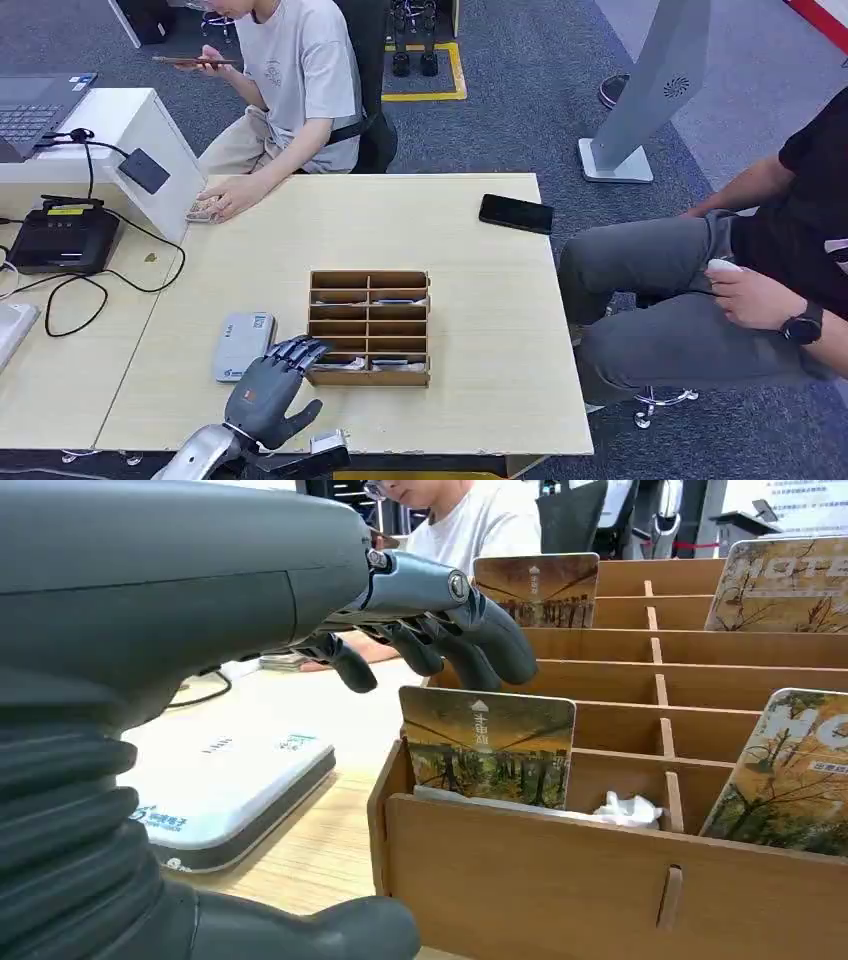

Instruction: Pass the card to the sensor for recognition and then transmit it.

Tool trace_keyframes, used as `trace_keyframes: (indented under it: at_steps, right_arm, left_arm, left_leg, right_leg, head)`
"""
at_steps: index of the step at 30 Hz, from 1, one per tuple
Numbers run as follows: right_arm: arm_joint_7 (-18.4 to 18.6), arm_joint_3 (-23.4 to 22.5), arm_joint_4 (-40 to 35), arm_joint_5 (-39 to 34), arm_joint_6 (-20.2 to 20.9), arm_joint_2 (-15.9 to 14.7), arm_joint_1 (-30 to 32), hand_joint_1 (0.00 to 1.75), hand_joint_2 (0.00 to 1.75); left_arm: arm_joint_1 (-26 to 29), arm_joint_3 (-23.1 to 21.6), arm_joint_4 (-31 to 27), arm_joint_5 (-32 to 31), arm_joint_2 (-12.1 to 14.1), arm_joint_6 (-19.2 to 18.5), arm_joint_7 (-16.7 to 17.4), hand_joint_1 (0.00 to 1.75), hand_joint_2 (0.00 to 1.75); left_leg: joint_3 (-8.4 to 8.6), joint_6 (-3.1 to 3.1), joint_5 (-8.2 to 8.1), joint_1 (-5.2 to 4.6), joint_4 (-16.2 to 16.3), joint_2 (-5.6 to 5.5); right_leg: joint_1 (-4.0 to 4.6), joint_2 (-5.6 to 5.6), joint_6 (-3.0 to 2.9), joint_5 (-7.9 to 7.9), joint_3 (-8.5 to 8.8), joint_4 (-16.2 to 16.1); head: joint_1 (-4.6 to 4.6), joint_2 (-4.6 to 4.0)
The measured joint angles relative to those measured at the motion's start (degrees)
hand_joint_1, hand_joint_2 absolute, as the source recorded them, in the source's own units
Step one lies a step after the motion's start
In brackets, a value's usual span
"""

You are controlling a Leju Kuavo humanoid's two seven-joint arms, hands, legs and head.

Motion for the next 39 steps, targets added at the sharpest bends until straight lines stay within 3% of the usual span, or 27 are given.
trace_keyframes:
  at_steps: [7, 8, 16, 39]
  right_arm:
    - [0.0, 0.0, 0.0, 0.0, 0.0, 0.0, 0.0, 0.0, 1.75]
    - [0.0, 0.0, 0.0, 0.0, 0.0, 0.0, 0.0, 0.0, 1.75]
    - [0.0, 0.1, 0.0, 0.0, 0.0, 0.0, 0.0, 0.0, 1.75]
    - [0.0, 0.1, 0.0, 0.0, -0.1, 0.0, 0.0, 0.0, 1.75]
  left_arm:
    - [0.0, 0.0, 0.0, 0.0, 0.0, 0.0, 0.0, 0.42, 1.75]
    - [0.0, 0.0, 0.1, 0.0, 0.0, 0.0, 0.0, 1.75, 1.75]
    - [-0.1, 0.0, 0.2, 4.6, 0.0, 0.0, 0.0, 1.75, 1.75]
    - [-0.4, 0.0, 0.2, 4.8, 0.0, 0.0, -0.1, 1.75, 1.75]
  left_leg:
    - [0.0, 0.0, 0.0, 0.0, 0.0, 0.0]
    - [0.0, 0.0, 0.0, 0.0, 0.0, 0.0]
    - [-0.01, 0.0, 0.0, 0.0, 0.0, 0.0]
    - [0.0, 0.0, 0.0, 0.0, 0.0, 0.0]
  right_leg:
    - [0.0, 0.0, 0.0, 0.0, 0.0, 0.0]
    - [0.0, 0.0, 0.0, 0.0, 0.0, 0.0]
    - [0.0, 0.0, 0.0, 0.0, 0.0, 0.0]
    - [0.0, 0.0, 0.0, 0.0, 0.01, 0.0]
  head:
    - [0.0, 0.0]
    - [0.0, 0.0]
    - [0.0, 0.0]
    - [0.0, 0.0]
